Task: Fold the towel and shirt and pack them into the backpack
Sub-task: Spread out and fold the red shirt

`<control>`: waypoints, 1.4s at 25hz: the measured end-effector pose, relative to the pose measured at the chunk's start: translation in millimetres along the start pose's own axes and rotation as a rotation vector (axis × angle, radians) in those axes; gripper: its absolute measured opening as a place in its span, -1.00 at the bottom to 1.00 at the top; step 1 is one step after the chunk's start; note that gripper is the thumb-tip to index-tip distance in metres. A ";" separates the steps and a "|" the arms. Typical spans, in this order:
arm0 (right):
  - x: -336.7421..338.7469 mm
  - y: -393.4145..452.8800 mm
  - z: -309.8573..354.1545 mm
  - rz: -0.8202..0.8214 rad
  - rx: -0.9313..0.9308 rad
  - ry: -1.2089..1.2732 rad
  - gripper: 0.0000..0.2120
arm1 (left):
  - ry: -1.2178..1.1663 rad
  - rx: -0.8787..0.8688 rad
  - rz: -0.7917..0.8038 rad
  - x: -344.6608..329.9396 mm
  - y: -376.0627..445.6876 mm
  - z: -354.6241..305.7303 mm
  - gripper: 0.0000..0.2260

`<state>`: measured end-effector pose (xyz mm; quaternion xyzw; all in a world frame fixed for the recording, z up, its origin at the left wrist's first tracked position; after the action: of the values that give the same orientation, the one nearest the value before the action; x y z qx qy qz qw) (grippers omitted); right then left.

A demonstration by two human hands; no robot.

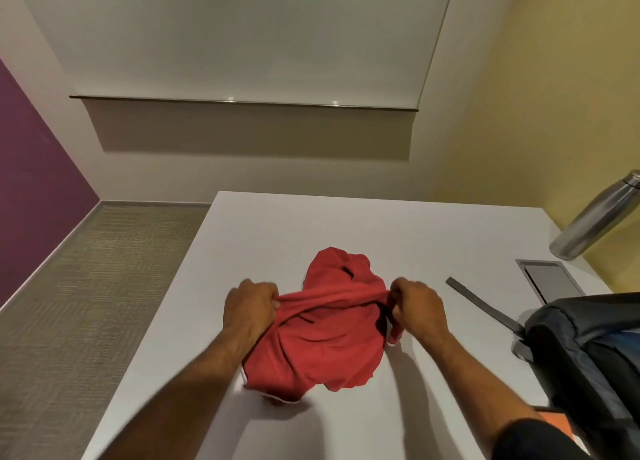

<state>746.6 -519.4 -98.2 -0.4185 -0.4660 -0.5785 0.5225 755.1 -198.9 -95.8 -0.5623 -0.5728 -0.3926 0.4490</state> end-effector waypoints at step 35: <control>156.4 61.5 -14.0 0.060 0.149 -0.034 -0.74 | -0.261 -0.524 -0.230 92.0 39.7 -37.6 -0.78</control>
<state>791.6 -567.7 56.9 -0.4018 -0.5037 -0.5190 0.5616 800.7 -205.6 0.9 -0.6360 -0.5647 -0.4997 0.1642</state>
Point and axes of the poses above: each hand's wrist, its own y-axis towards the middle knuckle, its own x-axis out of the back of the hand, z = x × y, the point moved 3 cm from there along y, towards the middle knuckle, and after that the axes turned 4 degrees about x, right-handed, at the moved point
